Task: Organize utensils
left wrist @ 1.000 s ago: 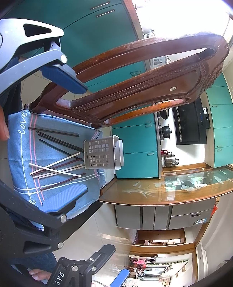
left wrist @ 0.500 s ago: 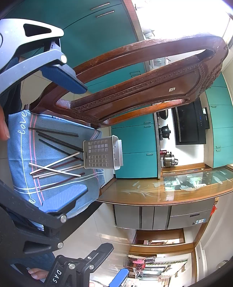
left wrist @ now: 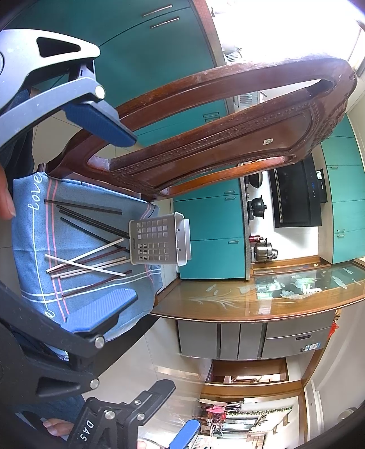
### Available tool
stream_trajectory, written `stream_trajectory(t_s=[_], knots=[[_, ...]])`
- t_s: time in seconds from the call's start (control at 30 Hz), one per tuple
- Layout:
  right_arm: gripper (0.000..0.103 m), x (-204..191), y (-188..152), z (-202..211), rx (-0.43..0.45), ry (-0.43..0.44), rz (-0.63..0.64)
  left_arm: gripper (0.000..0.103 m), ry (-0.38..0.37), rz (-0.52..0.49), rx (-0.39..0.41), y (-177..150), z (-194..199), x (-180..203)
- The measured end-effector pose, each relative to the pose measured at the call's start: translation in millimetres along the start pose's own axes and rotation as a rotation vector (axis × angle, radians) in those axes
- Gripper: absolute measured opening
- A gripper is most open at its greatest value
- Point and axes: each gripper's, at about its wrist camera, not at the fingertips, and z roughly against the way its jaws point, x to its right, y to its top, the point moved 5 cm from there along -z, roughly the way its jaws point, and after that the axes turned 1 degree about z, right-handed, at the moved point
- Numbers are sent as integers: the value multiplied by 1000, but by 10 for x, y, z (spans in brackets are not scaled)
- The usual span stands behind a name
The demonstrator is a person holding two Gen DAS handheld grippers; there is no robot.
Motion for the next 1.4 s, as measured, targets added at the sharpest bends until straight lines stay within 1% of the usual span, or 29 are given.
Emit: stream_trajectory(t_s=[0.47,0.63,0.73,0.9,1.07,1.2,1.27,1.3,1.33,1.37,1.4], knots=[[100,-2,9,10,3,2,2,100,3,-1,-8,-12,7,17],[100,-5,55,-17,16,12,5,100,15,6,1,15,9,17],[100,34,44,-33,14,20,-15,100,26,1,-8,12,-23,42],[100,99,-39,-123,-31,65,-46,100,46,-25,-25,-3,-86,130],[100,169,-108,-245,-73,57,-46,100,52,-43,-36,5,-103,234],[100,302,-228,-374,-124,53,-97,100,29,-70,-67,44,-263,355],[92,399,-327,-505,-170,39,-133,100,-1,-86,-109,16,-423,413],[86,428,-380,-592,-202,40,-145,100,-20,-88,-139,-21,-526,428],[76,451,-459,-720,-249,55,-159,100,-40,-79,-192,-91,-680,427],[71,465,-527,-837,-292,64,-166,97,-76,-65,-232,-160,-815,417],[66,465,-584,-949,-330,74,-166,87,-110,-52,-251,-204,-903,415]])
